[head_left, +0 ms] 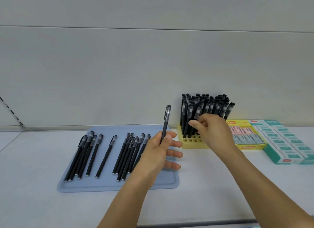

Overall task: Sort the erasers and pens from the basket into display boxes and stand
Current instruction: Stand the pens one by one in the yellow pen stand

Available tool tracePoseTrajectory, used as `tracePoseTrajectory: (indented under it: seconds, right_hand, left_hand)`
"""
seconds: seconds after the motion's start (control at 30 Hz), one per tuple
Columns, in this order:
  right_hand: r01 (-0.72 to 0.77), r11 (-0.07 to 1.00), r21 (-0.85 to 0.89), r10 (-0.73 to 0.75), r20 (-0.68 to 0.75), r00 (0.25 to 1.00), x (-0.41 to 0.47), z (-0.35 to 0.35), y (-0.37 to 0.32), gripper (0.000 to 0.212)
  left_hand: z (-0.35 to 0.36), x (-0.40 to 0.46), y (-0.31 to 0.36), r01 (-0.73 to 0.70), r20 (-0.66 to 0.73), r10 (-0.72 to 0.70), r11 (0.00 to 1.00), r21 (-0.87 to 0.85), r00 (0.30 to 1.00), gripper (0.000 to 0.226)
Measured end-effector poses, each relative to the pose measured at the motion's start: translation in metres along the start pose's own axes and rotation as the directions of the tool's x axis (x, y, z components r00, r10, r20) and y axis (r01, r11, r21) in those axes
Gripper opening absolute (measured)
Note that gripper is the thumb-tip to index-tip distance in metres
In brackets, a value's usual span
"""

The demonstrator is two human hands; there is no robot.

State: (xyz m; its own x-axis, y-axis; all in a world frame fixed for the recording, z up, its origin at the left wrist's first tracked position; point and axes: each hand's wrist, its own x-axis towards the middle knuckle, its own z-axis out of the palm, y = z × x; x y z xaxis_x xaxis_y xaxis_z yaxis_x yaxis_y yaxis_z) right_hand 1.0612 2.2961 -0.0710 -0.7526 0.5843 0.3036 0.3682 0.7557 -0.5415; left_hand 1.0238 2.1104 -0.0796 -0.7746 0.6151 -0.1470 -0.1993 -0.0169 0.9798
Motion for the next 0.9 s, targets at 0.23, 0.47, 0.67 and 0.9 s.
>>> tracePoseTrajectory:
  seconds: [0.23, 0.47, 0.67, 0.9]
  right_hand:
    - [-0.003, 0.795, 0.607, -0.098, 0.134, 0.986, -0.048, -0.011, -0.028, 0.021]
    - [0.042, 0.939, 0.341, 0.009, -0.146, 0.989, -0.015, -0.024, 0.012, 0.025]
    - [0.091, 0.974, 0.207, -0.067, -0.123, 0.990, -0.006, -0.009, 0.020, 0.026]
    - [0.080, 0.990, 0.114, -0.078, -0.023, 0.997, 0.003, 0.004, 0.016, 0.029]
  left_hand:
    - [0.019, 0.008, -0.016, -0.205, 0.208, 0.128, 0.891, 0.406, 0.970, 0.018]
    - [0.008, 0.023, -0.032, -0.406, 0.353, 0.267, 0.179, 0.896, 0.897, 0.051]
    - [0.009, 0.028, -0.035, -0.412, 0.369, 0.248, 0.152, 0.898, 0.896, 0.052]
    - [0.010, 0.031, -0.034, -0.406, 0.364, 0.252, 0.138, 0.903, 0.896, 0.051]
